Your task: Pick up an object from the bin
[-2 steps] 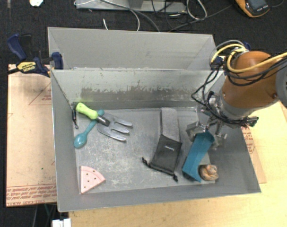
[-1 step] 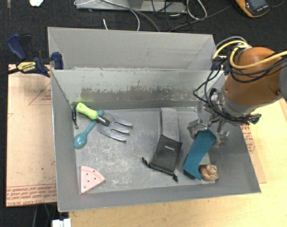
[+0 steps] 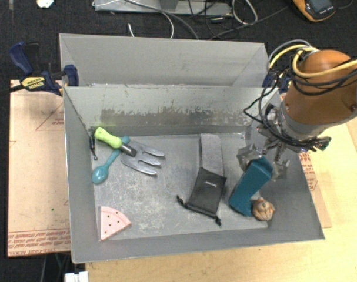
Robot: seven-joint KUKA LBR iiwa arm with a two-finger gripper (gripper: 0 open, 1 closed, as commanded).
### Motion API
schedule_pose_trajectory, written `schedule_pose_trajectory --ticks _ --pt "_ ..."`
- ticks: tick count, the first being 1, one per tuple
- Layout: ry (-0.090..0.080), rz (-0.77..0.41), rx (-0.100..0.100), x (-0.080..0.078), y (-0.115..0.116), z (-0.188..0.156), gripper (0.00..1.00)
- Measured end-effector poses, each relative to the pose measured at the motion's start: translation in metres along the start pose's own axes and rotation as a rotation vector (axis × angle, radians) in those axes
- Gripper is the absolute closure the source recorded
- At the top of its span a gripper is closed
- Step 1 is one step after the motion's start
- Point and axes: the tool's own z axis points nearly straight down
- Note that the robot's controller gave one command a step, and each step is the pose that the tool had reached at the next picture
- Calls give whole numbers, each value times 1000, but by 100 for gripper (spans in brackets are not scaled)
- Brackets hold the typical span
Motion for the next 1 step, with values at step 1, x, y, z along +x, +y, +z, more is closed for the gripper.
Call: schedule_pose_trajectory --ticks 1 --pt "-3 0 15 -1 -3 -43 100"
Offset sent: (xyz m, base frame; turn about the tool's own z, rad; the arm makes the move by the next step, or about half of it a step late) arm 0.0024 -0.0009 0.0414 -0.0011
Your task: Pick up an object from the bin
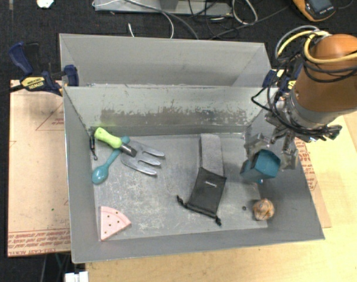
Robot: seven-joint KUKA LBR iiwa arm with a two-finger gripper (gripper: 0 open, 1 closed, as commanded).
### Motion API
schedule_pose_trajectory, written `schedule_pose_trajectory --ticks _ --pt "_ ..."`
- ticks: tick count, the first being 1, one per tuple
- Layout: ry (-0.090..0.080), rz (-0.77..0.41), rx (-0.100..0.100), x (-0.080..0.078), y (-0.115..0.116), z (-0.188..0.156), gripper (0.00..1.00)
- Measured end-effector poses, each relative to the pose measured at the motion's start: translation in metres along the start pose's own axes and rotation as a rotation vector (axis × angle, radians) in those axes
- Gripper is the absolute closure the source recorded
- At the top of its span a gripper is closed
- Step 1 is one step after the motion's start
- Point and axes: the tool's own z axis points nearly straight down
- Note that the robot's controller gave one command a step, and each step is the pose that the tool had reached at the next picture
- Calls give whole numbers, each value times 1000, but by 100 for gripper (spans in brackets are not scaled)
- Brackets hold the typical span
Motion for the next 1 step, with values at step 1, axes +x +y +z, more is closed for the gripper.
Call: schedule_pose_trajectory --ticks 1 --pt "2 0 -5 0 1 -20 100"
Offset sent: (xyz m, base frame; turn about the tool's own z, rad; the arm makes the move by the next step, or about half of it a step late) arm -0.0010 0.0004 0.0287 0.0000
